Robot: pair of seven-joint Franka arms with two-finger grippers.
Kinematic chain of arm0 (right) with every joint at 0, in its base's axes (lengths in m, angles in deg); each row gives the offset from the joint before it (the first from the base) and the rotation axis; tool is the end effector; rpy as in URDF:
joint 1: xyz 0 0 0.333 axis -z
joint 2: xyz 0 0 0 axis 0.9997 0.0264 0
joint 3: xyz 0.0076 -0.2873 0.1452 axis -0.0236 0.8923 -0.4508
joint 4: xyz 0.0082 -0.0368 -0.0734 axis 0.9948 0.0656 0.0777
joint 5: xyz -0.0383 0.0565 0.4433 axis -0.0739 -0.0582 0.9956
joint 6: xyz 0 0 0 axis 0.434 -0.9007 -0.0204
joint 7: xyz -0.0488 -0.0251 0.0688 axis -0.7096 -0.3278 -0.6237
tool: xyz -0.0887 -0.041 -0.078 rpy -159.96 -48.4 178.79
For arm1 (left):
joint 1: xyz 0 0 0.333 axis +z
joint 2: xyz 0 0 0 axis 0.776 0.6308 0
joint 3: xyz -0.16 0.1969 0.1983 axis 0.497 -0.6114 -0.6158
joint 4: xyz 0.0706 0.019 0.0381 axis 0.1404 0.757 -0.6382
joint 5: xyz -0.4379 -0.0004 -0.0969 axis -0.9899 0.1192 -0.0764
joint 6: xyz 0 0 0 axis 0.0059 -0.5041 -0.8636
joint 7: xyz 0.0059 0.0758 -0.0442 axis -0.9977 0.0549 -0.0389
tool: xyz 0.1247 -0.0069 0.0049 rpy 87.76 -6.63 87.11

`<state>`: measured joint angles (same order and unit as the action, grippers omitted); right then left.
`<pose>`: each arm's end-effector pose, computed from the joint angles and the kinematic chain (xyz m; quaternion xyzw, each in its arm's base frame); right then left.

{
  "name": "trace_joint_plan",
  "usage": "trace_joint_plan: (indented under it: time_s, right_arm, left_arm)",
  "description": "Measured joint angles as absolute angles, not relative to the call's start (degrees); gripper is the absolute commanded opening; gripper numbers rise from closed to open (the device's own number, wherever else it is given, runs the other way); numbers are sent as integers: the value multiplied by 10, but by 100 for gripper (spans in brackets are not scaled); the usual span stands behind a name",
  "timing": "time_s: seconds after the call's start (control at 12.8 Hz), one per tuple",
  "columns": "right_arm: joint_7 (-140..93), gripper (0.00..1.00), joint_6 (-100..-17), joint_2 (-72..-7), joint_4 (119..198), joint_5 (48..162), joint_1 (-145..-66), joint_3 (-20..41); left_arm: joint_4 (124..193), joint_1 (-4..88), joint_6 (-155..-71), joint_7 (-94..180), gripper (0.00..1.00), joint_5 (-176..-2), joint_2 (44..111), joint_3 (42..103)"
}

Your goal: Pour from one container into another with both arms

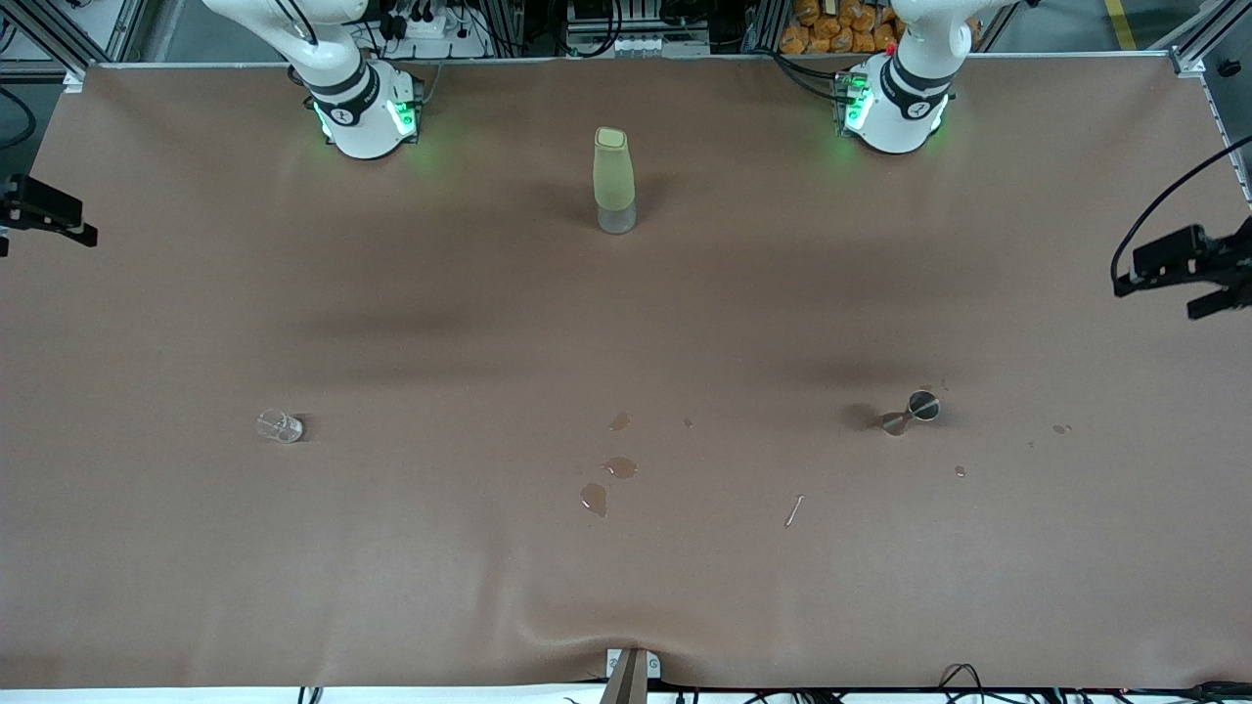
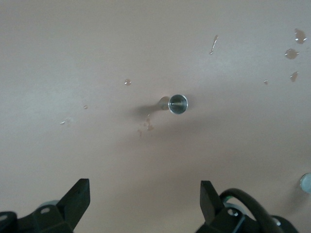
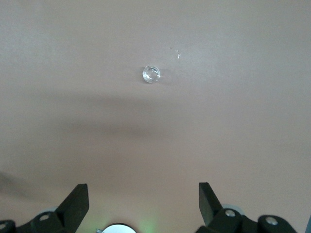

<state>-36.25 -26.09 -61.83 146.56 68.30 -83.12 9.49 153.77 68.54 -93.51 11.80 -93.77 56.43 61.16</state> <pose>0.5954 -0.1026 0.6194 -0.9966 -0.0694 0.0433 0.0104 0.6338 0.0939 0.5334 0.9867 -0.1072 0.0243 0.1199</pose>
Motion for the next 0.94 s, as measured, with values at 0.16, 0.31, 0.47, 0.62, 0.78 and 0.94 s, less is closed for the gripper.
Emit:
trace_joint_plan:
  time_s: [0.16, 0.31, 0.47, 0.62, 0.78, 0.94]
  right_arm:
    - [-417, 100, -271, -611, 1466, 690, -809, 95]
    - [-476, 100, -286, -599, 1468, 701, -780, 96]
    - [-551, 100, -296, -577, 1470, 732, -740, 97]
    - [-639, 100, -300, -547, 1475, 778, -688, 97]
    - [-734, 100, -308, -516, 1490, 819, -642, 98]
    - [-813, 100, -321, -495, 1513, 854, -616, 99]
  left_arm:
    - [1565, 688, -961, 108, 100, -947, 568, 613]
    - [1601, 699, -990, 82, 100, -984, 568, 613]
    - [1640, 714, -1016, 30, 100, -1020, 571, 612]
    - [1659, 735, -1030, -44, 100, -1061, 593, 612]
    - [1671, 770, -1033, -160, 100, -1146, 639, 611]
    - [1676, 803, -1037, -290, 100, -1220, 702, 611]
